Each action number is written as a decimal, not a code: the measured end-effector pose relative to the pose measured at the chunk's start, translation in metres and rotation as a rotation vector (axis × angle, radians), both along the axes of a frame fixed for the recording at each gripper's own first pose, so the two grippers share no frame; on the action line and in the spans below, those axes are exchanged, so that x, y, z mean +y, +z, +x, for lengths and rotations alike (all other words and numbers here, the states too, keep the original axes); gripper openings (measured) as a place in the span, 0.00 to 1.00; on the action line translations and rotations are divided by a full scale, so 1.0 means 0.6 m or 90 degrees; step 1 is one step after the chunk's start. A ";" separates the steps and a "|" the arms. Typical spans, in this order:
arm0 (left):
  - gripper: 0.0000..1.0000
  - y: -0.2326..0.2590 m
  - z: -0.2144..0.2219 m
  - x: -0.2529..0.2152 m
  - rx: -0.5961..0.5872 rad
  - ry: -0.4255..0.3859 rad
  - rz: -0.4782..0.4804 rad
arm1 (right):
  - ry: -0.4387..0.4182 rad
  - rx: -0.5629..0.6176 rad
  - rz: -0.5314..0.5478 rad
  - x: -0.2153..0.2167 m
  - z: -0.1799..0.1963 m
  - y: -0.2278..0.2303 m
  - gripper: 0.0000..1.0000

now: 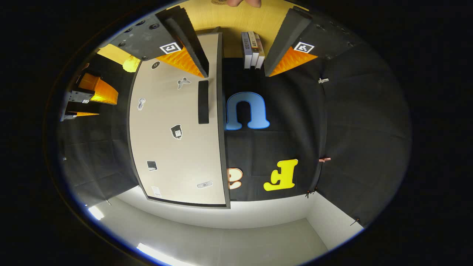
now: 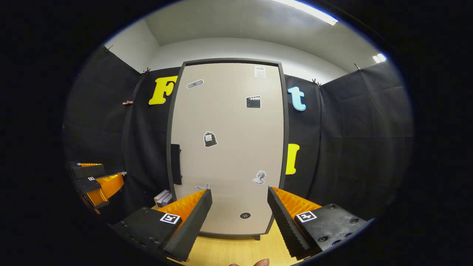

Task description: Open the cabinet door with the right hand, grasp the bottle in the cabinet with the left hand and place it on the coaster, then close the cabinet door with the right hand.

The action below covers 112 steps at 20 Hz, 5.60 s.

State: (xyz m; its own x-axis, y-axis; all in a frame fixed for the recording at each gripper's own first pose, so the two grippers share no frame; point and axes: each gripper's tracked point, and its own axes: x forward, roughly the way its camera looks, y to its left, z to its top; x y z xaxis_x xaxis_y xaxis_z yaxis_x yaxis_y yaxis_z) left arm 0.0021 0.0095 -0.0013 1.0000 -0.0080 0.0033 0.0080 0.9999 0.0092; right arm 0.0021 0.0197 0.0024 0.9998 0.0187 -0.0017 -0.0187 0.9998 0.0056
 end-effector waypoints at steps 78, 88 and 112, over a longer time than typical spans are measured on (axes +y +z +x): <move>0.93 -0.011 -0.016 -0.132 0.008 -0.078 -0.025 | 0.157 0.039 0.062 0.001 -0.056 -0.025 0.18; 0.95 0.004 0.000 -0.209 -0.013 -0.115 -0.020 | 0.026 0.040 0.031 -0.160 -0.091 -0.017 0.17; 0.92 0.022 0.148 -0.338 -0.033 -0.120 0.002 | -0.085 0.009 0.057 -0.367 -0.136 0.015 0.25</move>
